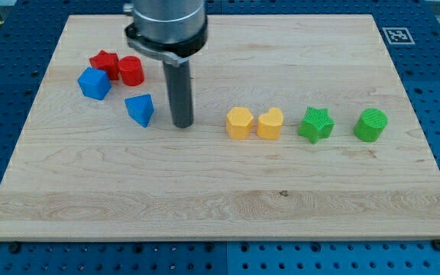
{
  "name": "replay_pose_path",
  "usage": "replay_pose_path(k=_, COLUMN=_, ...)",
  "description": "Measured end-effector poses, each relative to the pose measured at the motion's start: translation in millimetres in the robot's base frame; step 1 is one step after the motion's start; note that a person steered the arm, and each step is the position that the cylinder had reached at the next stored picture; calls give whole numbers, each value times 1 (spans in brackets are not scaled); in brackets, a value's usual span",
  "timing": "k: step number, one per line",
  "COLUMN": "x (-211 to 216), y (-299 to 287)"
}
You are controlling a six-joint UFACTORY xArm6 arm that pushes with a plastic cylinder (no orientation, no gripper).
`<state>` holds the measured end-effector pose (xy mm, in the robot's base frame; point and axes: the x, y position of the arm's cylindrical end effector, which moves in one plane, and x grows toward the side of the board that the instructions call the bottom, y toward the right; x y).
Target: Slide the blue triangle towards blue cube
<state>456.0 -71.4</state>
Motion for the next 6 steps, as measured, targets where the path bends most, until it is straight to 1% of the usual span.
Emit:
replay_pose_path(k=3, x=-2, y=-40)
replay_pose_path(k=6, x=-6, y=-60)
